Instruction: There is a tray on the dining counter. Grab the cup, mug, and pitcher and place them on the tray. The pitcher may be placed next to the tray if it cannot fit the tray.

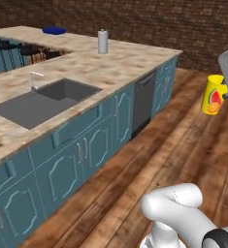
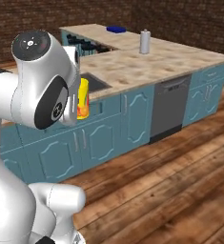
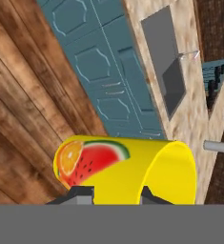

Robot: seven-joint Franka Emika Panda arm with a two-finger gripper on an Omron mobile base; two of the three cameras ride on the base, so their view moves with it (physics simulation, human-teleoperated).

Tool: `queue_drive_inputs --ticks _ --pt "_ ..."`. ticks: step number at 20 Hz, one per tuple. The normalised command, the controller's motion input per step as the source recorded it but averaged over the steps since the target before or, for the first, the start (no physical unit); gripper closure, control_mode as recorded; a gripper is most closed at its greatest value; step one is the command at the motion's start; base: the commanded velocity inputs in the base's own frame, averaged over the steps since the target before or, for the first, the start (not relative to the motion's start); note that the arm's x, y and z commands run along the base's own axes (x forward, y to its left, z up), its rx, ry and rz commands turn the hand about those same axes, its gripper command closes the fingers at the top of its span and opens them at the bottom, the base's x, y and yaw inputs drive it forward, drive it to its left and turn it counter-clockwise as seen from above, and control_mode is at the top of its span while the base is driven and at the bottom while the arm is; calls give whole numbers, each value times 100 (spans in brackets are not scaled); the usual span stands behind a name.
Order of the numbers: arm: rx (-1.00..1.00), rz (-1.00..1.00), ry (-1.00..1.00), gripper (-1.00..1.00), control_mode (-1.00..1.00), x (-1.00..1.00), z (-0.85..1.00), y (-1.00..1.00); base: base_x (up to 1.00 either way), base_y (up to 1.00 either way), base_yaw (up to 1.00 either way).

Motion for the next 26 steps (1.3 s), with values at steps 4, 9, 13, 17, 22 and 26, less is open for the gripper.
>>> queue_drive_inputs --ticks 4,9,13,17,22,26 --pt "0 0 0 100 100 0 0 0 100 -100 4" --pt "0 0 0 100 100 0 0 0 100 -100 14" --pt "0 0 0 100 100 0 0 0 100 -100 23" --pt "0 0 0 100 100 0 0 0 100 -100 25" --pt "0 0 0 100 100 0 0 0 100 -100 25" --pt "0 0 0 100 100 0 0 0 100 -100 25"
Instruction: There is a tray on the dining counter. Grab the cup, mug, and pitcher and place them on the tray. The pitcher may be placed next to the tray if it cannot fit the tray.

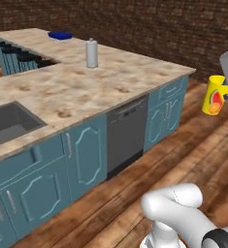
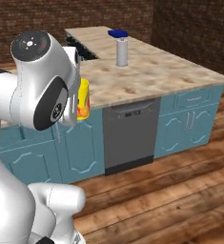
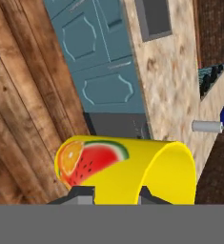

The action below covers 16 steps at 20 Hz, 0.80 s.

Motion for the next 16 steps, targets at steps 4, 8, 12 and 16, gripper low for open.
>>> queue_drive_inputs --ticks 4,8,12,16 --pt "0 0 0 100 100 0 0 0 100 -100 26" --pt "0 0 0 100 100 0 0 0 100 -100 26" --pt "0 0 0 100 100 0 0 0 100 -100 27" --pt "0 0 0 100 100 0 0 0 100 -100 27"
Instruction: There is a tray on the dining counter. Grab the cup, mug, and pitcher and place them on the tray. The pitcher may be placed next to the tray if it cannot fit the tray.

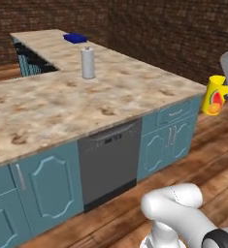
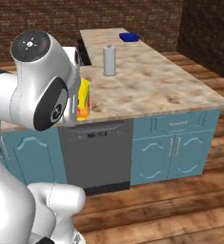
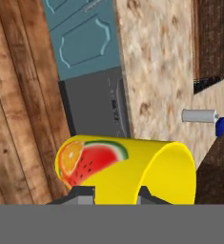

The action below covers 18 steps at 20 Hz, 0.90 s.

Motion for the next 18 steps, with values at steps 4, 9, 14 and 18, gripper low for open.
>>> queue_drive_inputs --ticks 4,9,14,18 --pt "0 0 0 100 100 0 0 0 100 -100 26" --pt "0 0 0 100 100 0 0 0 100 -100 29" --pt "0 0 0 100 100 0 0 0 100 -100 31" --pt "0 0 0 100 100 0 0 0 70 -100 21"
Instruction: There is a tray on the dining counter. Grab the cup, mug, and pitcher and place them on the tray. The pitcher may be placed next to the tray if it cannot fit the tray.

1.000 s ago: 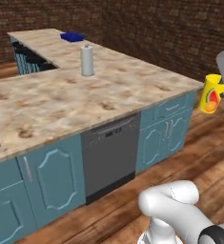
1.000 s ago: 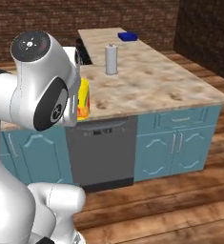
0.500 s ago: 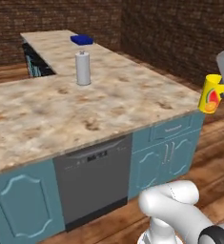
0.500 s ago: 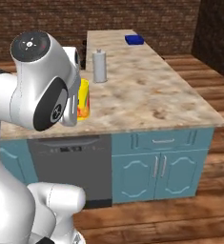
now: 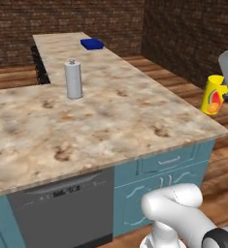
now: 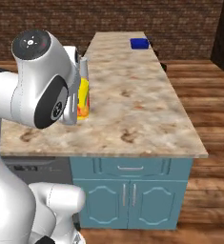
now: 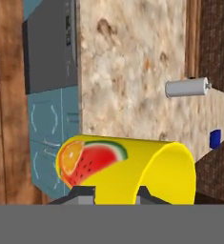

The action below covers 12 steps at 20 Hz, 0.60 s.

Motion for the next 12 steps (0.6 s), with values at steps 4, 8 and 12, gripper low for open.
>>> queue_drive_inputs --ticks 4,8,12 --pt "0 0 0 100 100 0 0 0 2 -100 10" --pt "0 0 0 100 100 0 0 0 -8 -100 9" --pt "0 0 0 100 100 0 0 0 0 -100 13"
